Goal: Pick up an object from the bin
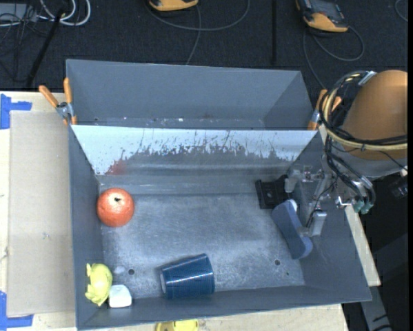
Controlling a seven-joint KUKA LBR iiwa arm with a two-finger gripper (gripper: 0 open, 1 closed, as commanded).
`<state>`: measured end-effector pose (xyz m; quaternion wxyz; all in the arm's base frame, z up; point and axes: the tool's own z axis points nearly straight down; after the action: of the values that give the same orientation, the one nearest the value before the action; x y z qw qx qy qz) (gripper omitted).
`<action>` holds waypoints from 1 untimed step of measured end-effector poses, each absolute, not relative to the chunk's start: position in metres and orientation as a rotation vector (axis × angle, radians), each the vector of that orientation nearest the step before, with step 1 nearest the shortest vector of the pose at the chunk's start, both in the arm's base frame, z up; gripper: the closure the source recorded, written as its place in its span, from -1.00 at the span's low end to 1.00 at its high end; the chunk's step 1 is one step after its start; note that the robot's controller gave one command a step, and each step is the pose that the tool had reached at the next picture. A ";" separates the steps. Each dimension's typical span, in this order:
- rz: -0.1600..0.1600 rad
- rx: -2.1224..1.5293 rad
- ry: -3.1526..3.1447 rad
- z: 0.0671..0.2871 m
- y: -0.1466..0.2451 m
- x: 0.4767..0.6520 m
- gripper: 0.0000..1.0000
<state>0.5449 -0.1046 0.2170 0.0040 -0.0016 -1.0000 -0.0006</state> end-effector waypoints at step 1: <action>0.000 0.001 -3.142 0.222 -0.104 0.546 -1.00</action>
Offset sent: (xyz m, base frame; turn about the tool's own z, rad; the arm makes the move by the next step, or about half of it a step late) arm 0.0768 -0.0466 -0.1470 0.2459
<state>0.5464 -0.1039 0.2218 0.0000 0.0002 -1.0000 0.0000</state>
